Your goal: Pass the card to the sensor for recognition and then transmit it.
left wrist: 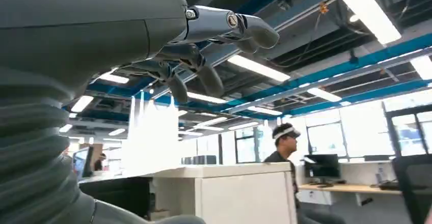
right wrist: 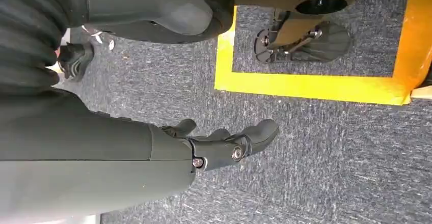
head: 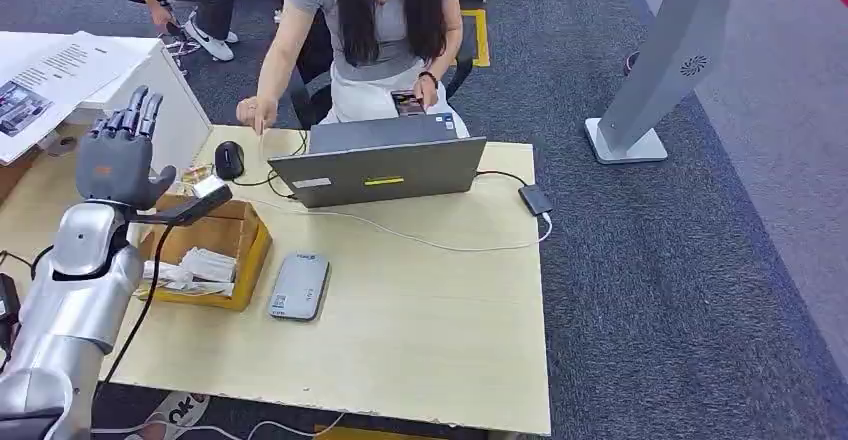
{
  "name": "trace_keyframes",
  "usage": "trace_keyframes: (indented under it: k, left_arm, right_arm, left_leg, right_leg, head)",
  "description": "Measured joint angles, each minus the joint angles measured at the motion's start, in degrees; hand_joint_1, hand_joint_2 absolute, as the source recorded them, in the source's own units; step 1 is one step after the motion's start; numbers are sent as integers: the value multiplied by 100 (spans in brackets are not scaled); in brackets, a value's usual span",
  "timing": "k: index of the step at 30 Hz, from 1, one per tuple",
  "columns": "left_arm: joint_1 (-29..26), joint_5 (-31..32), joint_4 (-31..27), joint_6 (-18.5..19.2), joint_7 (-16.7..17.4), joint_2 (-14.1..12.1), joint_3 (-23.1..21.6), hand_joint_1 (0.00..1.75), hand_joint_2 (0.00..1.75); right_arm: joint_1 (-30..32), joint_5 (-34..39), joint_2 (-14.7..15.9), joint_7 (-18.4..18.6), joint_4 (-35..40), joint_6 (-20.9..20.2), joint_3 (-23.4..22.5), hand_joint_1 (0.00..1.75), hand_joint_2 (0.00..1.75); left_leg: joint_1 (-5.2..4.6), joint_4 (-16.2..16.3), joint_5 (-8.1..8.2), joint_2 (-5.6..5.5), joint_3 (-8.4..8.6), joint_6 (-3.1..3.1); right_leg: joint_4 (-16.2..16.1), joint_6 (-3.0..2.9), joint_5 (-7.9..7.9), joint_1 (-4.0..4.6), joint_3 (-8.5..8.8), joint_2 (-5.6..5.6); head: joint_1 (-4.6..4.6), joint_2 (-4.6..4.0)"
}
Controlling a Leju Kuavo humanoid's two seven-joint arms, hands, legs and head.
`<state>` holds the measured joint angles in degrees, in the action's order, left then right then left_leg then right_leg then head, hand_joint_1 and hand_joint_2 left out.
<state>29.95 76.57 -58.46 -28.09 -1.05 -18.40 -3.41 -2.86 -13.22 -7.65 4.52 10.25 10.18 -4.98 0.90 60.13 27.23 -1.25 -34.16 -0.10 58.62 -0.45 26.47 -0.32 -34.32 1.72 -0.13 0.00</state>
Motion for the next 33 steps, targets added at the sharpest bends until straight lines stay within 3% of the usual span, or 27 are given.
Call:
trace_keyframes:
  k: [9, 15, 23, 27, 30, 33]
  left_arm:
    - [-1027, -225, -1381, -24, -208, 151, -2, 0, 175]
    - [-2825, 15, -3116, -312, -236, 325, -46, 0, 175]
    - [-4594, 316, -4487, -588, -151, 365, -133, 0, 175]
    - [-5115, 459, -4845, -581, -31, 339, -175, 0, 175]
    - [-5235, 470, -4974, -426, 109, 328, -214, 0, 175]
    - [-5317, 397, -4995, 97, 416, 242, -240, 0, 175]
  right_arm:
    - [12, 63, -13, -46, 0, 46, -155, 0, 175]
    - [65, 194, -57, -83, 0, 175, -378, 0, 175]
    - [102, 295, -92, -170, 0, 225, -603, 0, 175]
    - [101, 293, -101, -179, 0, 243, -669, 0, 175]
    - [101, 293, -101, -199, 0, 247, -697, 0, 175]
    - [101, 295, -103, -223, 0, 241, -732, 0, 175]
  left_leg:
    - [-2, 0, 3, 4, -1, 1]
    - [-4, 0, 28, 41, 3, 6]
    - [-3, 0, 42, 33, -3, 16]
    - [-3, 0, 41, 15, -5, 17]
    - [-3, -1, 41, 14, -5, 17]
    - [-3, -1, 40, 15, -2, 17]
  right_leg:
    - [-1, 0, 1, -1, 0, 5]
    - [-5, 3, 8, -3, -11, 35]
    - [-5, 8, 29, -3, -9, 28]
    - [-5, 10, 31, -3, -7, 12]
    - [-4, 9, 30, -2, -1, 7]
    - [-4, 8, 30, -2, 2, 8]
  head:
    - [0, 0]
    - [0, 0]
    - [2, 0]
    - [2, 0]
    - [0, 0]
    - [0, 0]
